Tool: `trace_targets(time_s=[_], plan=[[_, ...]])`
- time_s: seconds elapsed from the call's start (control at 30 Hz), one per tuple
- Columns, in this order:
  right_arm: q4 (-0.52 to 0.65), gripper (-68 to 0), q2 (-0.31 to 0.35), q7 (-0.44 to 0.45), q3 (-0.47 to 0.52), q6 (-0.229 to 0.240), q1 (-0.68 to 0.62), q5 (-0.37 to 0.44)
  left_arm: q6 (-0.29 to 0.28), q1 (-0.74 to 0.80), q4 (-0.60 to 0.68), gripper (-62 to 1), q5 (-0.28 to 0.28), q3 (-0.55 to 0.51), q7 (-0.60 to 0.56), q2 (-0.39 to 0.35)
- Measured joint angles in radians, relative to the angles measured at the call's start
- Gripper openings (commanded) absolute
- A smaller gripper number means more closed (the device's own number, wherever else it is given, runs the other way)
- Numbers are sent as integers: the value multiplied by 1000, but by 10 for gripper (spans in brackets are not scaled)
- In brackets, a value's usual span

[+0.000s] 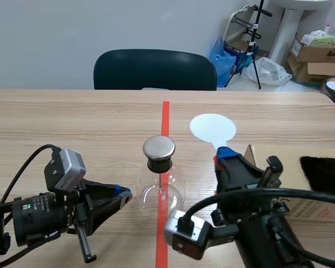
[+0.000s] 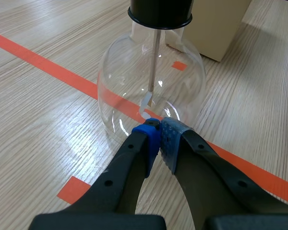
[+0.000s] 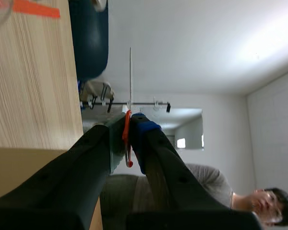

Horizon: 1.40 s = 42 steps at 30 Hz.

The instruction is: Do the electroscope experiment

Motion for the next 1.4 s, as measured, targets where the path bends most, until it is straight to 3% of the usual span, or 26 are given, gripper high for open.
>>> trace_targets(time_s=[0.33, 0.63, 1.4], plan=[[0, -667, 0, -195, 0, 0, 0, 0, 0, 0, 0, -592, 0, 0, 0, 0], [0, -667, 0, -307, 0, 0, 0, 0, 0, 0, 0, -592, 0, 0, 0, 0], [0, -667, 0, -322, 0, 0, 0, 0, 0, 0, 0, -592, 0, 0, 0, 0]])
